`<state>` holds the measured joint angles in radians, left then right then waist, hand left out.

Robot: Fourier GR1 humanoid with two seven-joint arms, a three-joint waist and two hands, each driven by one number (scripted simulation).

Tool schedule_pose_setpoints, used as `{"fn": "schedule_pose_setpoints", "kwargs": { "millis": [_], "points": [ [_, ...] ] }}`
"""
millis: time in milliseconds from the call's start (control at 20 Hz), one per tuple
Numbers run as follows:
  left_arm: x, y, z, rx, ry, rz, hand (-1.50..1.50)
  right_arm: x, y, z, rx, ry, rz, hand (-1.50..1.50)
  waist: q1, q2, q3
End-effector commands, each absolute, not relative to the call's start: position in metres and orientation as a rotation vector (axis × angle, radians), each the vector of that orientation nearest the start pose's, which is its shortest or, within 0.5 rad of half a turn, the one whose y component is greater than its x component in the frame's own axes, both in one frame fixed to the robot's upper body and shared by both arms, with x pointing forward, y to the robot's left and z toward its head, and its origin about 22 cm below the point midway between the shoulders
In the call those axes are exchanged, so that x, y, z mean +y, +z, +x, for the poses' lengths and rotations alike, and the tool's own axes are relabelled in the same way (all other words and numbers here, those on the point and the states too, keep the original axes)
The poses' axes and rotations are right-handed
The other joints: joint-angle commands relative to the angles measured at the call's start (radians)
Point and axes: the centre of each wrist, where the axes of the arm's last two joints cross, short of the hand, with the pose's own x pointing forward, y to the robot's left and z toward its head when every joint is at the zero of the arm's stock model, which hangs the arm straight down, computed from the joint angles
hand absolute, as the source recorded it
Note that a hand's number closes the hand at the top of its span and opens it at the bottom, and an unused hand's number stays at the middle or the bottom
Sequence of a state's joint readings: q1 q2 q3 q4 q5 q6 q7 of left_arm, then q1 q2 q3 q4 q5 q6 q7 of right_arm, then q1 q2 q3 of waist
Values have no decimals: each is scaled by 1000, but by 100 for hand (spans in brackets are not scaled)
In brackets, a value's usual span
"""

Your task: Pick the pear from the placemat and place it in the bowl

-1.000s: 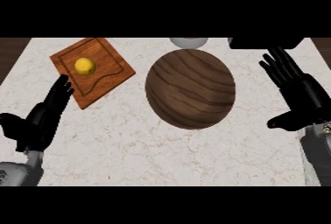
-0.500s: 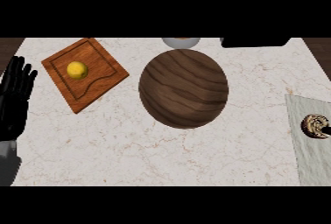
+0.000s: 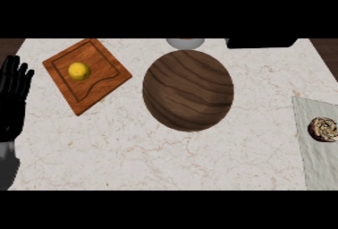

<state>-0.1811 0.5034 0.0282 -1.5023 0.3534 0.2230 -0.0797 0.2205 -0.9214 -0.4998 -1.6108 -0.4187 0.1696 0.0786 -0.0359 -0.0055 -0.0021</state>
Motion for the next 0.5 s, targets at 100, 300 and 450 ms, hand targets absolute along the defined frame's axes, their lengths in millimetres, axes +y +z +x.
{"fn": "schedule_pose_setpoints", "kwargs": {
  "millis": [100, 300, 450],
  "points": [
    [333, 72, 282, -1775, 47, 276, 0, -513, 249, 168, -1201, 502, -634, -150, 6, 3, 0],
    [328, 90, 289, -1784, 45, 251, 0, -536, 251, 157, -1084, 610, -530, -150, 13, 3, 3],
    [329, 79, 284, -1775, 51, 239, 0, -535, 252, 156, -990, 723, -487, -150, 19, 2, 2]
  ]
}}
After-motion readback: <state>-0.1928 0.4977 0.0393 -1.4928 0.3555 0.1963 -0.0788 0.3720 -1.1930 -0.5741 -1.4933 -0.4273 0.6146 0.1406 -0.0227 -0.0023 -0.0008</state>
